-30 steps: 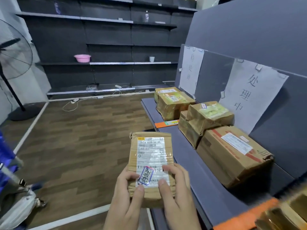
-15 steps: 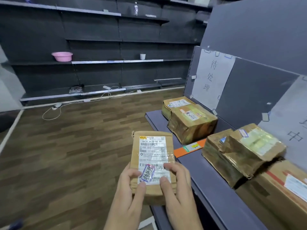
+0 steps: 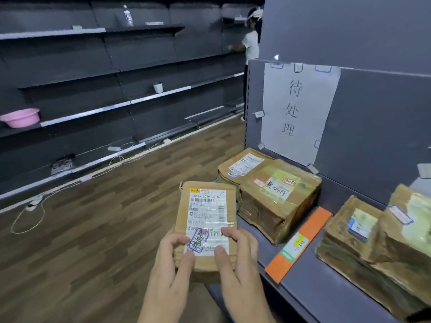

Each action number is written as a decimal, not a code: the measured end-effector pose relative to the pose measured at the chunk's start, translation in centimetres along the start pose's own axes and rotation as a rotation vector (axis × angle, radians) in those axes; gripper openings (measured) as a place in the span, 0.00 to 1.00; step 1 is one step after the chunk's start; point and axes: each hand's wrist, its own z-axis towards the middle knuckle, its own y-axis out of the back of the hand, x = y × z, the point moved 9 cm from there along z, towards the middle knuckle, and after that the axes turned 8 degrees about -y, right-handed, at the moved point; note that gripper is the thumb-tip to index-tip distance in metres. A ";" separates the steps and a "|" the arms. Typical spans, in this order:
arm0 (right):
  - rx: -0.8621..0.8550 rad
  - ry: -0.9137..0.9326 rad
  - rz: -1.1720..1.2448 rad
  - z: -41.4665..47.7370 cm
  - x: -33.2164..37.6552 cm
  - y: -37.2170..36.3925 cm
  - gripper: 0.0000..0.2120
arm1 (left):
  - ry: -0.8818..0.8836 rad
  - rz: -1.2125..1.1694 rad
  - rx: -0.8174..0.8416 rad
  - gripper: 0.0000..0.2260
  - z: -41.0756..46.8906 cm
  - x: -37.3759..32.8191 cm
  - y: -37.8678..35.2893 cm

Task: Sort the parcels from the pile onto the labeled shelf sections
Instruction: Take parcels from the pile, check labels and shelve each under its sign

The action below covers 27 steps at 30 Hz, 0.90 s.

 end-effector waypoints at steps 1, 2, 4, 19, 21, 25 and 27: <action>-0.024 0.004 0.001 1.5 0.1 -0.1 0.08 | -0.017 0.001 0.027 0.09 1.8 0.3 -0.4; -0.054 0.004 -0.001 2.9 0.2 0.0 0.07 | -0.028 -0.003 0.052 0.09 3.5 0.6 -0.8; -0.111 0.014 -0.023 5.6 0.5 0.2 0.08 | -0.057 -0.016 0.098 0.12 6.9 0.6 -1.6; -0.510 -0.188 -0.210 24.5 -1.6 2.4 0.17 | -0.088 -0.276 0.493 0.20 29.7 6.0 -12.4; -0.549 -0.237 -0.184 26.5 -2.7 2.8 0.15 | -0.061 -0.302 0.545 0.19 31.5 7.0 -14.4; -0.661 -0.299 -0.213 28.7 -3.4 3.8 0.15 | -0.068 -0.307 0.639 0.18 34.0 7.7 -17.4; -0.711 -0.322 -0.233 29.1 -3.3 4.2 0.17 | -0.070 -0.300 0.664 0.17 35.2 8.2 -18.4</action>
